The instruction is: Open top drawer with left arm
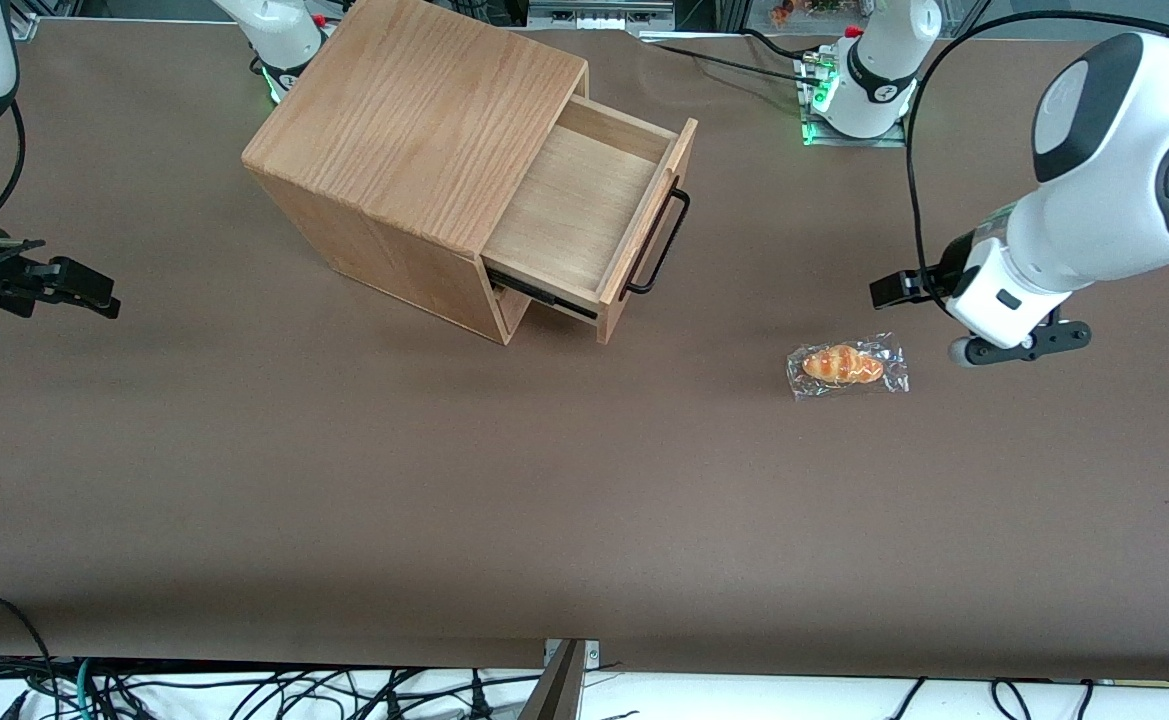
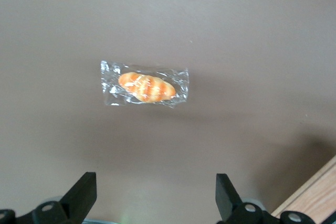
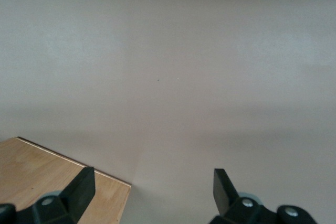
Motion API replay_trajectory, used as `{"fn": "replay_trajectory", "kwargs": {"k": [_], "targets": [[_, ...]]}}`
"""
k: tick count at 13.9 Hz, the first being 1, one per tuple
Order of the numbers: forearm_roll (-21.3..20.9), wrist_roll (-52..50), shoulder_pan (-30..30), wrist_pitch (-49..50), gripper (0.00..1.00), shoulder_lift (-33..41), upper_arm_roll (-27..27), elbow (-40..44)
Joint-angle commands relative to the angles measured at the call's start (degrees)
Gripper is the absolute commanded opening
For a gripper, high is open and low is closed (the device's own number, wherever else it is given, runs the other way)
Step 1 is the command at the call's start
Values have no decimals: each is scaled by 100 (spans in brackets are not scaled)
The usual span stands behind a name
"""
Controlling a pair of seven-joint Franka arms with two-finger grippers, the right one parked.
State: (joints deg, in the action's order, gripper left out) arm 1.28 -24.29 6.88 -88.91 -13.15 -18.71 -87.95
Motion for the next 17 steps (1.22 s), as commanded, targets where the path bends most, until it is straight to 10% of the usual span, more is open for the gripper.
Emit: {"fn": "replay_trajectory", "kwargs": {"k": [1, 17], "targets": [[-268, 196, -11, 94, 100, 119, 287, 76], [-321, 2280, -530, -1023, 100, -82, 1889, 225]]}}
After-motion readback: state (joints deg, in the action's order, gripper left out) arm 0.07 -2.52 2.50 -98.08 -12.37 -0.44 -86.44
